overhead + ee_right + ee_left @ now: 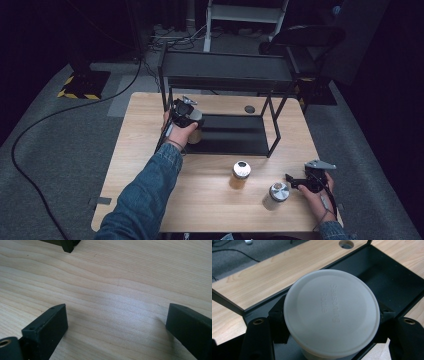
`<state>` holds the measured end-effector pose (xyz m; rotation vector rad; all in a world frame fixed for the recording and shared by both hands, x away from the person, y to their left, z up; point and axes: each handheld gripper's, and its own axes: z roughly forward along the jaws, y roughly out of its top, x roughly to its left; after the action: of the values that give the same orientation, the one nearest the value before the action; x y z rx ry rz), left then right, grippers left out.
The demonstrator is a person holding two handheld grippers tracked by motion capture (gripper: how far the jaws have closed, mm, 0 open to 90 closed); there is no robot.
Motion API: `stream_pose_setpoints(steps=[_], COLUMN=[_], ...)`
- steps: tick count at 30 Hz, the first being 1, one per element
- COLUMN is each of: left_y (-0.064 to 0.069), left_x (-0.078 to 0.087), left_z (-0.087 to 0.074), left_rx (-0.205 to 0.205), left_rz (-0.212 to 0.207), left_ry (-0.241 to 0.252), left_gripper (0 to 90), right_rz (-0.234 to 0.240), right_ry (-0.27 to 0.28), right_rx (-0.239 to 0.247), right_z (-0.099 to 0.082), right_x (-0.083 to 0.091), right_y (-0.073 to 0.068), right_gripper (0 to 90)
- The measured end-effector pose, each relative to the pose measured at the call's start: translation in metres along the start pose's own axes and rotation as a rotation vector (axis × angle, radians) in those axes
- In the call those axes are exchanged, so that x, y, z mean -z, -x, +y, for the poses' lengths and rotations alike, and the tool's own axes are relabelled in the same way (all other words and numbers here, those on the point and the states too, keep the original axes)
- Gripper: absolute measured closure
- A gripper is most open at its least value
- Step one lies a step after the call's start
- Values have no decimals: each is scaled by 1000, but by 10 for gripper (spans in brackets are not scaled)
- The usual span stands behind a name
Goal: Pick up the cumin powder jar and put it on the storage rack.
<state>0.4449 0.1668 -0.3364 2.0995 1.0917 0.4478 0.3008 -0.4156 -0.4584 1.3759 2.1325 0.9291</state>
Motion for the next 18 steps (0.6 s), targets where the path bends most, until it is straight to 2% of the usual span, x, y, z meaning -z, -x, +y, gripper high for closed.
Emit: stream_pose_setpoints(steps=[2,6,18], left_y=[2,0,2], left_x=[-1,-3,-7], left_z=[1,0,-1], left_rx=[-8,5,0], left_rz=[8,-5,0], left_ry=[-1,-4,-15], left_gripper=[334,334,333], right_rz=[0,0,0], right_ry=[0,0,0], right_rx=[0,0,0], right_z=[0,0,0], right_x=[0,0,0], right_y=[0,0,0], right_gripper=[38,38,38])
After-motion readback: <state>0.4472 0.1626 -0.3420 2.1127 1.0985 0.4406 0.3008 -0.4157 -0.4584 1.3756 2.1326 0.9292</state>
